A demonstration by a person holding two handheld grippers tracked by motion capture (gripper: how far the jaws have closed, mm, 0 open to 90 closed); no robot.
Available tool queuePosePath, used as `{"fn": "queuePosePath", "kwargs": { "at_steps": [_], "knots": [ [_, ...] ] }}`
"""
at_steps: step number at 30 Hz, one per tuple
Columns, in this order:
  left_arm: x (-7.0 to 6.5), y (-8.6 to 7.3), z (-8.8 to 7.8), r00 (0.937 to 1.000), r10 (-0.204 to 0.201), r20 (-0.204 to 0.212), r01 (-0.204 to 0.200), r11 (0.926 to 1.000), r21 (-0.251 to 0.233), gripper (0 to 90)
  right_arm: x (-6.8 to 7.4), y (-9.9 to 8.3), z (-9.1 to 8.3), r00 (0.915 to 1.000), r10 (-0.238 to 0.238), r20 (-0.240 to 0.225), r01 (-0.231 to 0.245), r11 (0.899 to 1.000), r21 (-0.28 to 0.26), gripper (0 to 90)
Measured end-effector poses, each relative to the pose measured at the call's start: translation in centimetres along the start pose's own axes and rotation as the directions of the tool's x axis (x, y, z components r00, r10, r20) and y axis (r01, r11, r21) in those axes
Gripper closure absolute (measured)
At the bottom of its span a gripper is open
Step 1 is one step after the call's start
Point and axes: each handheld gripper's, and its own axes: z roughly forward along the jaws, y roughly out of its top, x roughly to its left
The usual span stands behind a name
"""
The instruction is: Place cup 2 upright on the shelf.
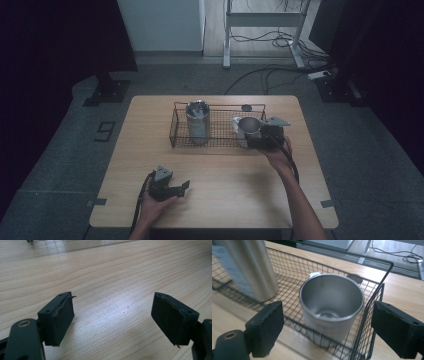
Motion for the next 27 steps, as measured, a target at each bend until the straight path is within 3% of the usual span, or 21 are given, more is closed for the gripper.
{"fn": "queuePosePath", "kwargs": {
  "at_steps": [11, 18, 27],
  "knots": [
    [-0.1, 0.0, 0.1, 1.0, 0.009, -0.004, -0.009, 0.9999, 0.008, 18.4, 0.7, -3.5, -2.7, 0.9995, -0.01, -0.028, 0.01, 1.0, -0.019, 13.2],
    [-0.1, -0.1, 0.1, 0.9999, 0.01, -0.003, -0.01, 0.9998, 0.015, 18.4, 0.8, -6.3, -4.2, 0.9971, 0.048, -0.058, -0.05, 0.998, -0.027, 14.2],
    [-0.1, -0.1, 0.2, 0.9999, 0.011, -0.003, -0.011, 0.9998, 0.017, 18.4, 1.3, -9.7, -5.2, 0.994, 0.07, -0.084, -0.071, 0.997, -0.004, 15.6]
  ]
}}
